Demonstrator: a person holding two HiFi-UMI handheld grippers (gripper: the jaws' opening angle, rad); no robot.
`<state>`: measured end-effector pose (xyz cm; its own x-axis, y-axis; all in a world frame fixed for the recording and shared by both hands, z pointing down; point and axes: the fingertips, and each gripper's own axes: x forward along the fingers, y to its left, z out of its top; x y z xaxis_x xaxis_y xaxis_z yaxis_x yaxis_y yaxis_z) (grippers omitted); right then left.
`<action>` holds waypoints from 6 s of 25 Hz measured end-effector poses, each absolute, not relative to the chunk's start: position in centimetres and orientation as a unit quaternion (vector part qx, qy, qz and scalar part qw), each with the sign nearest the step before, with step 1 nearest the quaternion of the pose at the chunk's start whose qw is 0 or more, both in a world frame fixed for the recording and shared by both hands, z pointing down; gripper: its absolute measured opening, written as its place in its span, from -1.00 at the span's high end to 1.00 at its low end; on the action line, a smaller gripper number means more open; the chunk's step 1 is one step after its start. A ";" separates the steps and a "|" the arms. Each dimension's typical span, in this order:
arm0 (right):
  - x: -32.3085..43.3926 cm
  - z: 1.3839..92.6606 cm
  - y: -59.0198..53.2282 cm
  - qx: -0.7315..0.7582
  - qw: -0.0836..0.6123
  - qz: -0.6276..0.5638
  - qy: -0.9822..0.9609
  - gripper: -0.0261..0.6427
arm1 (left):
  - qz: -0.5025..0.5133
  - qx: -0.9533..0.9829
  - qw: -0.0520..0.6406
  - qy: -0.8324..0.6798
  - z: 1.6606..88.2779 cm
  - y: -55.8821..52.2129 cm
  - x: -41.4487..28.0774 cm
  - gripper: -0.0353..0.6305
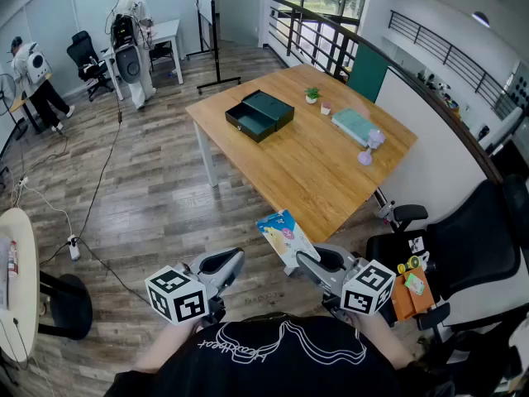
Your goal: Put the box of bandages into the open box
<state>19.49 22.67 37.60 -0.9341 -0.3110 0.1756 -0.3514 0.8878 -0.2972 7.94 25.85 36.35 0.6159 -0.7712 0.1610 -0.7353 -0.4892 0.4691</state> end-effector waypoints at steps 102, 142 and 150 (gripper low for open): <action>-7.8 58.3 -36.6 0.324 0.335 0.113 -0.877 0.62 | 0.102 0.859 0.359 -0.351 49.1 -31.4 -19.2 0.89; -4.9 44.3 -27.1 0.290 0.084 0.161 -0.940 0.90 | 0.065 0.881 0.318 -0.343 43.9 -25.6 -13.1 0.89; -3.6 39.8 -22.0 0.249 0.011 0.157 -0.956 0.90 | 0.042 0.908 0.259 -0.326 39.4 -21.1 -10.3 0.89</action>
<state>-3.57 -22.02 39.80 -0.8758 -0.4724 0.0989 -0.4793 0.8271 -0.2937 -10.25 -21.12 39.43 0.7834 -0.5710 0.2454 -0.6144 -0.6524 0.4437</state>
